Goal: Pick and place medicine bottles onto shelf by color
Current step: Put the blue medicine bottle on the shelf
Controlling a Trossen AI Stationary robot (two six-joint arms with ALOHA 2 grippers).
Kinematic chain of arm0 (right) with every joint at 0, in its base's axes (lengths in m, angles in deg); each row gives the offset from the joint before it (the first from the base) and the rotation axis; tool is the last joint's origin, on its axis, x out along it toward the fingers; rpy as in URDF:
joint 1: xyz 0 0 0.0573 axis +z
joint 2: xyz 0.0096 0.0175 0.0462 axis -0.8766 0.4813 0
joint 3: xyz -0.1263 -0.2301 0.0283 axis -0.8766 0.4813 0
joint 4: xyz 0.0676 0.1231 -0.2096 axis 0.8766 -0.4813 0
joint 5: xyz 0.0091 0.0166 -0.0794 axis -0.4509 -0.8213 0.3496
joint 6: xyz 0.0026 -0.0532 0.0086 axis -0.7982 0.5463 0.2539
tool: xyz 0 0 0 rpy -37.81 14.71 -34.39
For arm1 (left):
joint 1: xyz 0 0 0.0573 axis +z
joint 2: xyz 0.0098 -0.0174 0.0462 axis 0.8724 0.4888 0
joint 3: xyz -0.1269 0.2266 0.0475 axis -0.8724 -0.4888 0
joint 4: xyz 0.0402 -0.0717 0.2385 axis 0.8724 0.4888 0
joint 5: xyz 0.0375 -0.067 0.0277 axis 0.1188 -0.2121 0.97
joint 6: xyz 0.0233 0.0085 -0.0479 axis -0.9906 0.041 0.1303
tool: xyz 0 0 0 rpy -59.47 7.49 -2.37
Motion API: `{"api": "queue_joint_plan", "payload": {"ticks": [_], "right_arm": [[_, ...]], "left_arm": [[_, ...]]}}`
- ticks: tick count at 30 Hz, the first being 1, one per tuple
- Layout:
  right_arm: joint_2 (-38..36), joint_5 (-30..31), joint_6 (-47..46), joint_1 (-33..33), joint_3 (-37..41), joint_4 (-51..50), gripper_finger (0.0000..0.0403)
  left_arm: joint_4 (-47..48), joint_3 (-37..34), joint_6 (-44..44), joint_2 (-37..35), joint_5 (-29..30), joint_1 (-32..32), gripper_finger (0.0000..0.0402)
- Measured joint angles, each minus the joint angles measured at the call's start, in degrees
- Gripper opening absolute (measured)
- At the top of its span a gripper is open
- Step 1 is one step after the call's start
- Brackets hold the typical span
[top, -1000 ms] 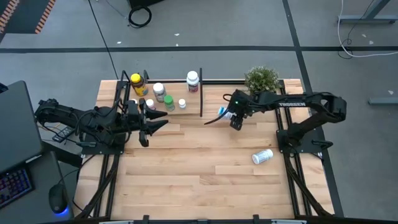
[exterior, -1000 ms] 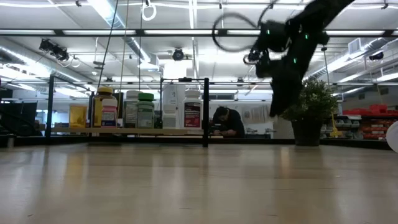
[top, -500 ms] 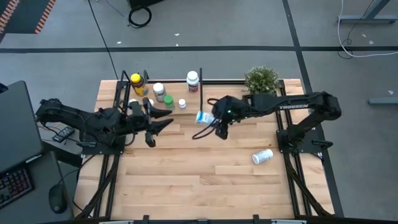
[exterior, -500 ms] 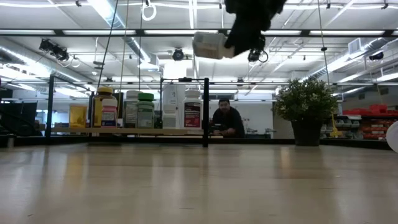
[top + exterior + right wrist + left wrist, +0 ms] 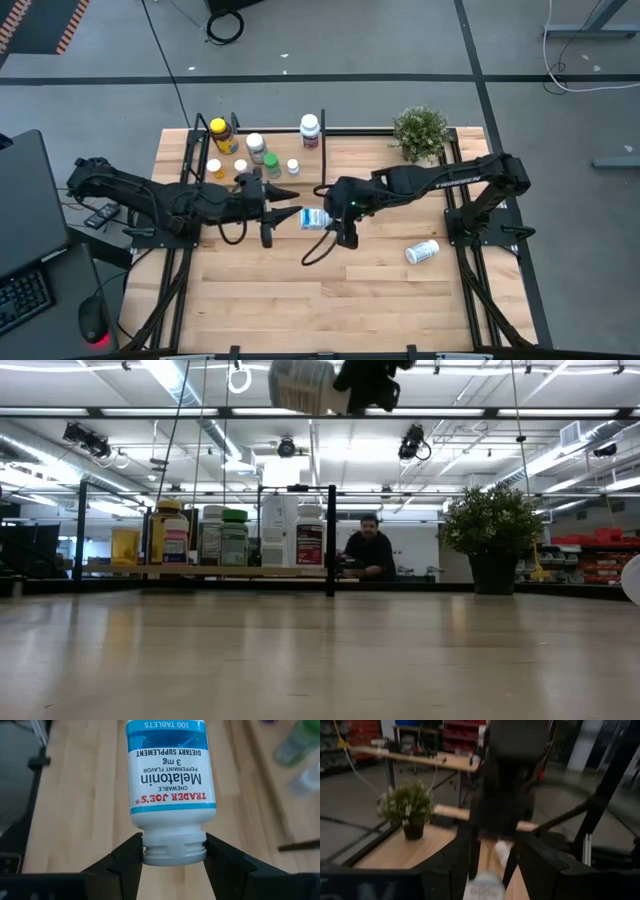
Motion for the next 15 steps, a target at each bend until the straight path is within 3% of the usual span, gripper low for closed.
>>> {"api": "queue_joint_plan", "payload": {"ticks": [15], "right_arm": [[-0.7, 3.0, 1.1, 2.2, -5.7, 3.3, 0.0193]], "left_arm": [[2.7, 0.4, 5.0, 0.8, -2.6, -0.1, 0.0162]]}}
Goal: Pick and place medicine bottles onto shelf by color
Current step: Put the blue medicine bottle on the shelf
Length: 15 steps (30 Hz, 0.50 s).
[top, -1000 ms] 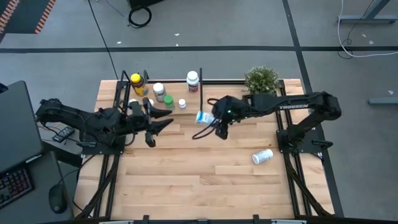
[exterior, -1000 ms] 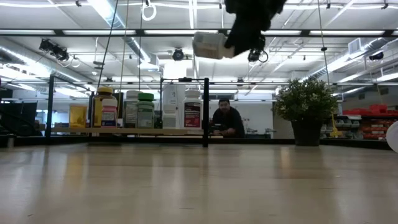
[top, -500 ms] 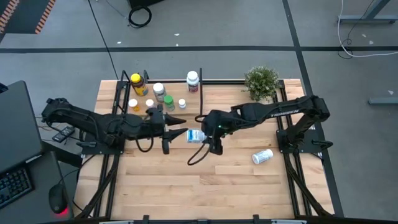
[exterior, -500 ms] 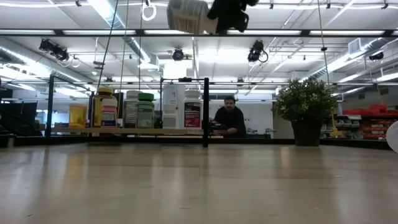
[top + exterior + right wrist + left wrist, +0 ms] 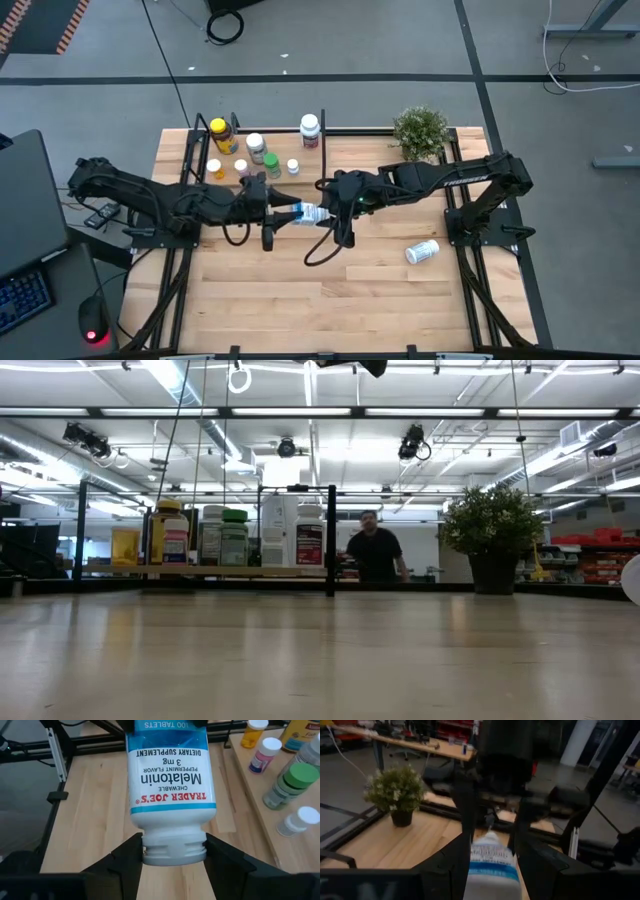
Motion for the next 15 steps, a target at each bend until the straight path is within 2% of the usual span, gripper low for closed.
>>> {"api": "queue_joint_plan", "payload": {"ticks": [15], "right_arm": [[-1.6, 0.4, 0.6, 0.1, 0.0, -1.6, 0.0193]], "left_arm": [[4.7, 0.1, 3.1, 2.9, -1.0, -0.7, 0.0162]]}}
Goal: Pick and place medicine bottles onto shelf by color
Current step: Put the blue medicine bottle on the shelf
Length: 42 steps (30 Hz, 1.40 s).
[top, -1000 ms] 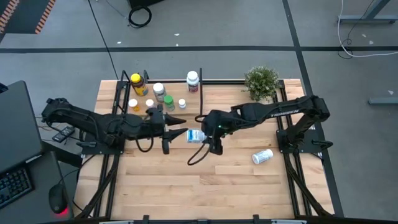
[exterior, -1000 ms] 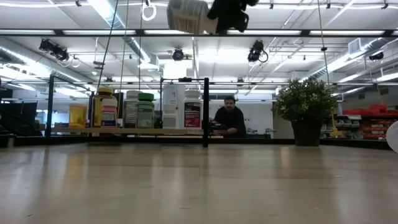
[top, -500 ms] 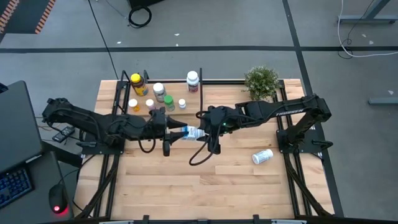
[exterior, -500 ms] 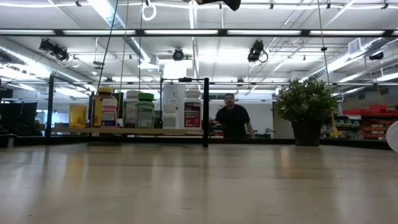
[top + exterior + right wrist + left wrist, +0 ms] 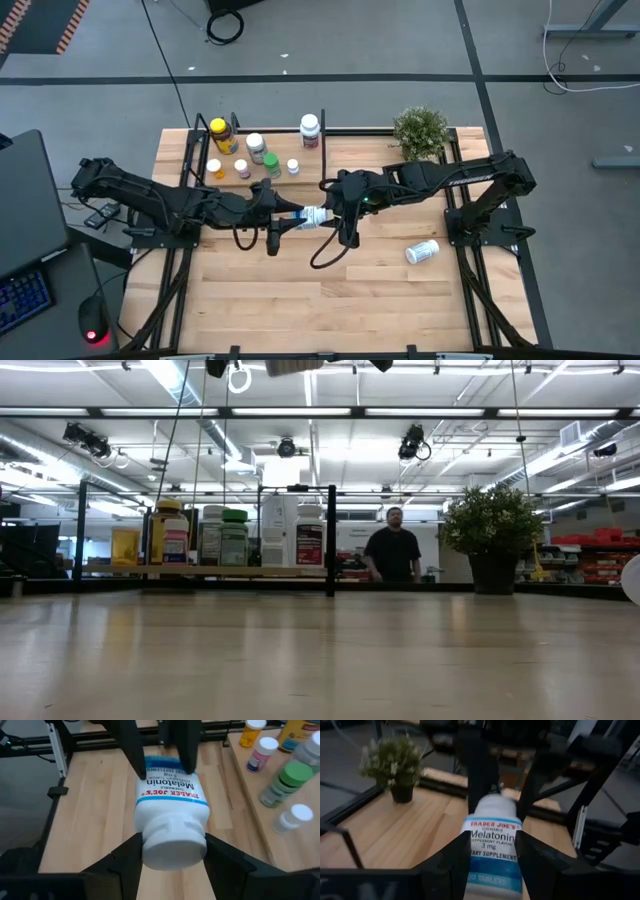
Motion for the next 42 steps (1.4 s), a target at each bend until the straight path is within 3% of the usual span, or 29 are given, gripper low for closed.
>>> {"api": "queue_joint_plan", "payload": {"ticks": [8, 42], "right_arm": [[-1.4, 0.7, -0.4, -0.1, 0.0, -0.3, 0.0193], [-1.8, 0.7, -1.7, -0.2, 0.0, 5.1, 0.0193]], "left_arm": [[4.6, -0.1, 2.1, 0.1, -0.4, -0.1, 0.0162], [5.0, -0.1, 1.4, 0.1, 1.4, -0.3, 0.0162]]}}
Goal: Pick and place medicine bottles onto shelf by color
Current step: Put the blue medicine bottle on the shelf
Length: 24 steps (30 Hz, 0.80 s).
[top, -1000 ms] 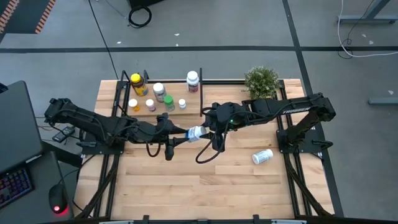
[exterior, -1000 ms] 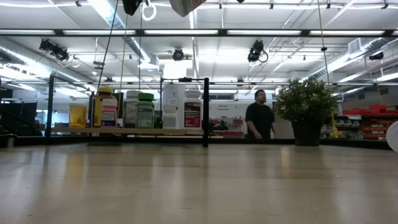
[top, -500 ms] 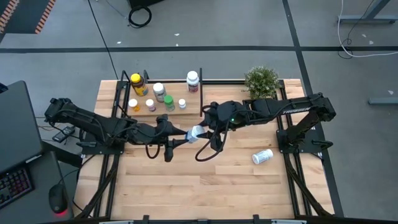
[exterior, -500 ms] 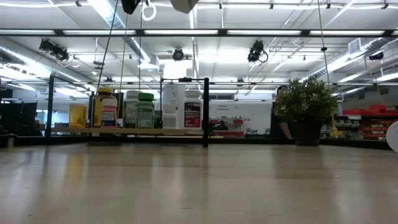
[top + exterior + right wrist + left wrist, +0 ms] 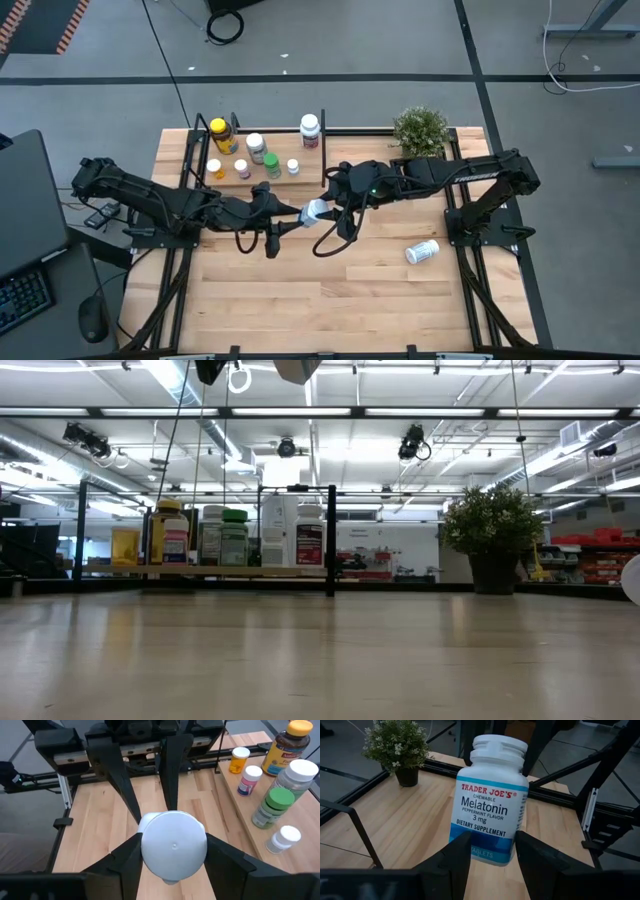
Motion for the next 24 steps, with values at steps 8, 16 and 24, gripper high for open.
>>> {"api": "queue_joint_plan", "payload": {"ticks": [8, 16, 24], "right_arm": [[0.0, 0.4, 0.0, -0.2, 0.0, 1.5, 0.0193], [0.0, 1.1, 0.0, -0.2, 0.0, 3.2, 0.0193], [0.0, 1.6, 0.5, -0.2, -0.1, 1.5, 0.0193]], "left_arm": [[-1.8, 0.0, 0.6, 1.5, 0.3, 0.0, 0.0162], [-3.1, -0.1, 0.2, 2.6, 0.2, 0.0, 0.0162], [2.0, 0.0, -0.8, -1.3, 1.1, 0.0, 0.0162]]}}
